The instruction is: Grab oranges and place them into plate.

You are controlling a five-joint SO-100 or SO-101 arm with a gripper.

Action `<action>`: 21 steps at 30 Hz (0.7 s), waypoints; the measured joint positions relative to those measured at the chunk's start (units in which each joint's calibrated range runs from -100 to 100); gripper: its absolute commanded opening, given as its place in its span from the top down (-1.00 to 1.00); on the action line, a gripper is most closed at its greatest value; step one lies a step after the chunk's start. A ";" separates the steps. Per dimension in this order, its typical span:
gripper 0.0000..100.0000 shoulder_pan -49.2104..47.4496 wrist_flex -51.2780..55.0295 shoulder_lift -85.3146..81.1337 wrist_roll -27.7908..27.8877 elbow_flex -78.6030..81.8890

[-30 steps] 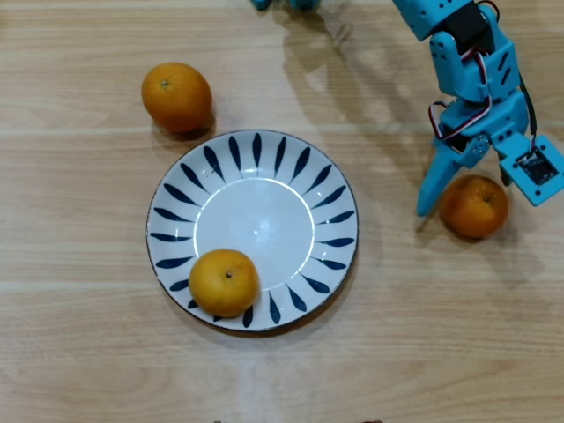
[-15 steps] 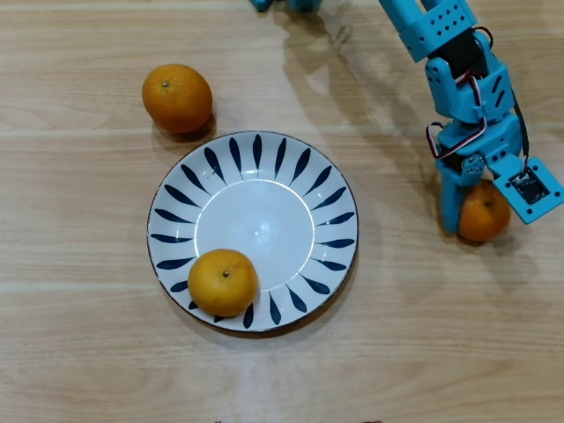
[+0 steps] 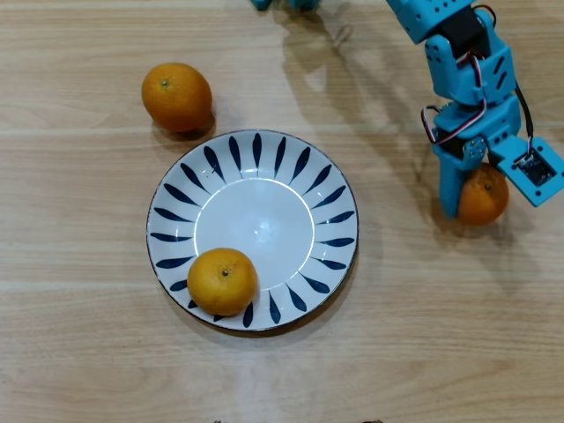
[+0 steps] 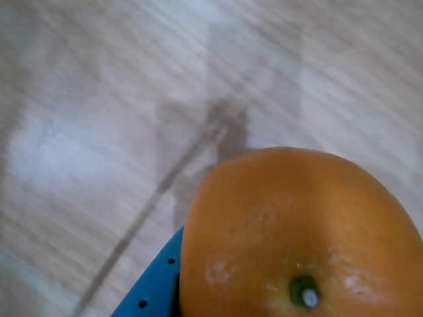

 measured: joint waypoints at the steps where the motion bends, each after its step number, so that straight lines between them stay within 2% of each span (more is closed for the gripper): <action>1: 0.48 1.01 2.76 -2.37 1.10 0.00; 8: 0.48 12.66 15.25 -15.49 8.82 0.27; 21: 0.48 33.69 16.11 -19.97 20.81 9.74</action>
